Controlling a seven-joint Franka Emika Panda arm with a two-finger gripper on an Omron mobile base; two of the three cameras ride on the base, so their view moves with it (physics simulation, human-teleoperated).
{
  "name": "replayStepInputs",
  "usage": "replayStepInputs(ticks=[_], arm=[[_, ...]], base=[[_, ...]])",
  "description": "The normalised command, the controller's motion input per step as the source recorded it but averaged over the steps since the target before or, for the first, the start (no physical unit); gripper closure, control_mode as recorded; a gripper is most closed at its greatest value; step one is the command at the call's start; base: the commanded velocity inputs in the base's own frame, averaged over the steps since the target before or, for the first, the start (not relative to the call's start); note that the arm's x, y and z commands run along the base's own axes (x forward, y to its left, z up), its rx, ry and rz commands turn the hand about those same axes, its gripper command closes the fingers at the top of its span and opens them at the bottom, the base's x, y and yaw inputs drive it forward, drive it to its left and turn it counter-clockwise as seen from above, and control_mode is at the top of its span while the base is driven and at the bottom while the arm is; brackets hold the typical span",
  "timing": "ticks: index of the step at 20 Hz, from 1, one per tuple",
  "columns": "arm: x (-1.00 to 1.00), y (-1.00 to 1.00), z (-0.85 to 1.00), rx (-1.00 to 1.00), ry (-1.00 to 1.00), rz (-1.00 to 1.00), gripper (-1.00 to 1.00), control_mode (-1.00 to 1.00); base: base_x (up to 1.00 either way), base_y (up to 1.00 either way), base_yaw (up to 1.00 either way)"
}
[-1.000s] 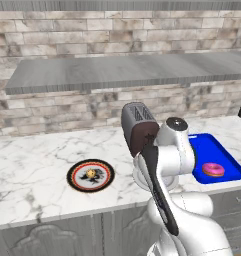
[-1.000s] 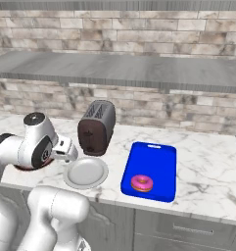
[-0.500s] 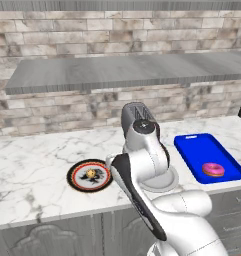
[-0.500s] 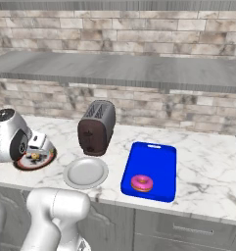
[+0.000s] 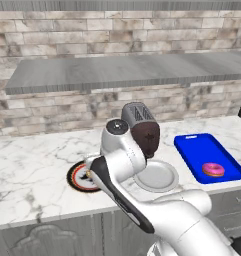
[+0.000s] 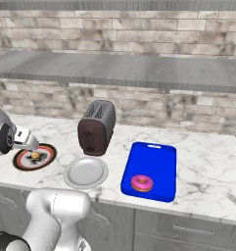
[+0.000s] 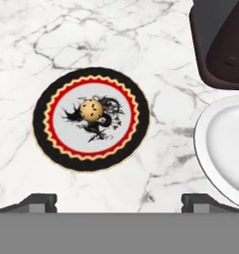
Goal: Move the dessert items from the plates to the tray.
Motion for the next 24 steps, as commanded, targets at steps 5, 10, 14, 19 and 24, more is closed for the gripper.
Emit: replayStepInputs(ticks=[5, 10, 14, 19, 24], arm=[[0.08, 0.25, 0.00, 0.01, 0.00, 0.00, -1.00, -1.00], [0.09, 0.05, 0.00, 0.03, 0.00, 0.00, -1.00, -1.00], [0.09, 0.00, 0.00, 0.02, 0.00, 0.00, -1.00, -1.00], [0.10, 0.02, 0.00, 0.00, 0.00, 0.00, -1.00, -1.00], [0.15, 0.06, -0.14, 0.00, 0.00, 0.00, -1.00, -1.00]], base=[[0.00, 0.00, 0.00], [0.00, 0.00, 0.00], [0.00, 0.00, 0.00], [0.00, 0.00, 0.00], [0.00, 0.00, 0.00]])
